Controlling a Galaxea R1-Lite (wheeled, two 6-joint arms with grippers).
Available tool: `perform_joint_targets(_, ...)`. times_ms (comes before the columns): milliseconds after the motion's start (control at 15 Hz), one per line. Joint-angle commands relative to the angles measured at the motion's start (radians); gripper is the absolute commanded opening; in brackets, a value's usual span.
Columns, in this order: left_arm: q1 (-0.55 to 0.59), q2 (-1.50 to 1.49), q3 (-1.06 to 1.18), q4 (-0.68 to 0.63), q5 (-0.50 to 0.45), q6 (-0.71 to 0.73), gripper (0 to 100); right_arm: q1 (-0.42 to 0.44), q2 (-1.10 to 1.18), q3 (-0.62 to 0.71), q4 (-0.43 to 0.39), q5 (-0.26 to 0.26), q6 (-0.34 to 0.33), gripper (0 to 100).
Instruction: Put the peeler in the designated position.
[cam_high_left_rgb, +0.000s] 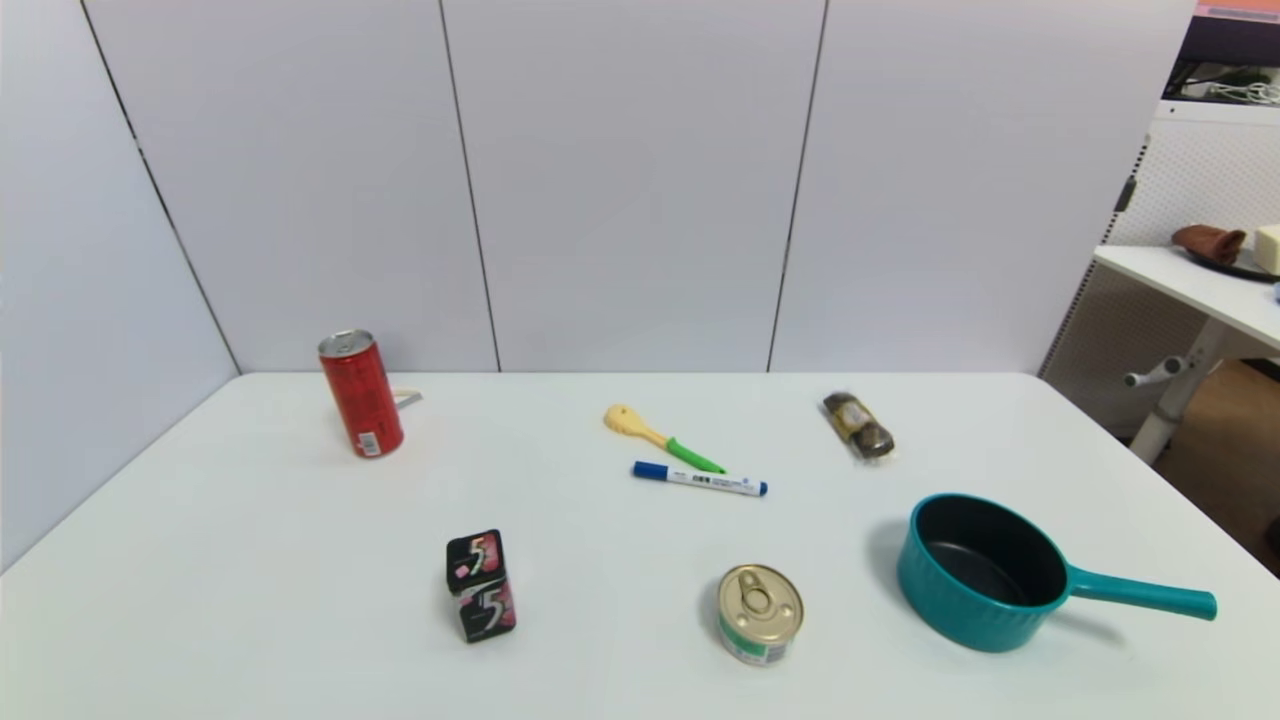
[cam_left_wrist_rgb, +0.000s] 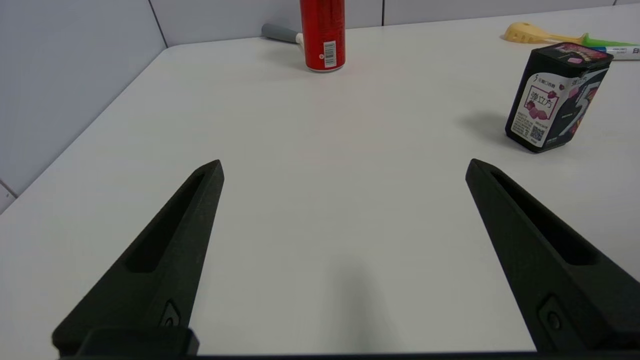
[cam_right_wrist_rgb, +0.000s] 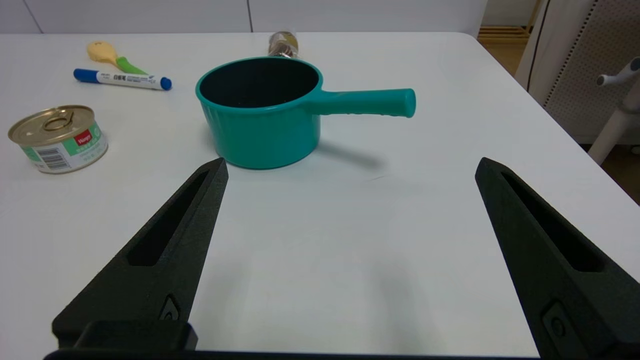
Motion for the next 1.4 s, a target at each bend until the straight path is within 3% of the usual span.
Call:
perform_joint_targets(67,0.0,-0.03,0.004,-0.001,0.001,-0.001,100,0.0,0.0,0.0,0.0,0.0,0.0,100)
perform_joint_targets(1400,0.0,-0.029,0.004,-0.001,0.001,-0.001,100,0.0,0.0,0.0,-0.001,-0.001,0.0,100)
